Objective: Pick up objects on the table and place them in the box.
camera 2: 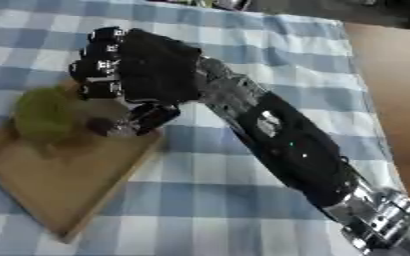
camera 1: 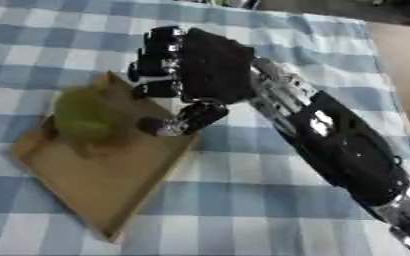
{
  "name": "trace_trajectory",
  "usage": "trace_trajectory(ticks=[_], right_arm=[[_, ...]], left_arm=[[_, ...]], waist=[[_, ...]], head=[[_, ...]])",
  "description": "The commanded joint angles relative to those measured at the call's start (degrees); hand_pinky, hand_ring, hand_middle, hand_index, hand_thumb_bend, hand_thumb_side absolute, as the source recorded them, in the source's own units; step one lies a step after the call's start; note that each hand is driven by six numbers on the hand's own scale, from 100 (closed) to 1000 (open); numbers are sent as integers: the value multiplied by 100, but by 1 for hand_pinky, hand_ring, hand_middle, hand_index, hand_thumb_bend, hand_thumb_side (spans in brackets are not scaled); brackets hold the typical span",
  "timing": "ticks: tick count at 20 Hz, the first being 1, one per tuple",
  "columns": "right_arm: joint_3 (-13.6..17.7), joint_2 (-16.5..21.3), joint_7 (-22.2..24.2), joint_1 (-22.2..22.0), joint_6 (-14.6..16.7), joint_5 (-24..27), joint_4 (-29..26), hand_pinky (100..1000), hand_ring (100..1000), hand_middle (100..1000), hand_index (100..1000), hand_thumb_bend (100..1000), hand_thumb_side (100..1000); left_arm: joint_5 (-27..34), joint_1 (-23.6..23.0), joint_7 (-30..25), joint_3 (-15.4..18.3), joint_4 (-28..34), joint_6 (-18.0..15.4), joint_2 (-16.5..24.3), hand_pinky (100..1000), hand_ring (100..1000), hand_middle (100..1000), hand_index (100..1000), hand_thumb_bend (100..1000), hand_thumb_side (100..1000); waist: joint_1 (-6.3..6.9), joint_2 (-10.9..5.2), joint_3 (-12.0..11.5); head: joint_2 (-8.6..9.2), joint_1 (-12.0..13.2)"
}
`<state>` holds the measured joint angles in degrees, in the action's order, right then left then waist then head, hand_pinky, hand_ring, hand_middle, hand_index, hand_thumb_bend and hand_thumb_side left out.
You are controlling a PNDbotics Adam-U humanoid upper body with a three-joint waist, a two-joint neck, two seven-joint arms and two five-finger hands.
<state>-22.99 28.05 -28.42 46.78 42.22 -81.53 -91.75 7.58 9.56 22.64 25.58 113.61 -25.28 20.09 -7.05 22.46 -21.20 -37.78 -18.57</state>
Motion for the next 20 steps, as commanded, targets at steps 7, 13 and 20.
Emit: trace_trajectory(ticks=[7,13,20], right_arm=[[129,129,-831,-4,259,-191,24,448,462,522,584,247,484],[535,186,-918,-296,28,256,-191,453,423,516,592,333,195],[1249,257,-1072,-1029,-478,883,-272,489,412,545,662,100,100]], left_arm=[[-5,2,11,64,98,-27,174,663,549,571,591,336,673],[-13,-13,29,77,98,-27,161,663,543,571,591,335,674],[-39,-38,55,109,98,-23,127,664,543,572,591,333,675]], waist=[[117,-142,47],[151,-140,107],[197,-110,208]], head=[[0,12],[14,37],[49,153]])
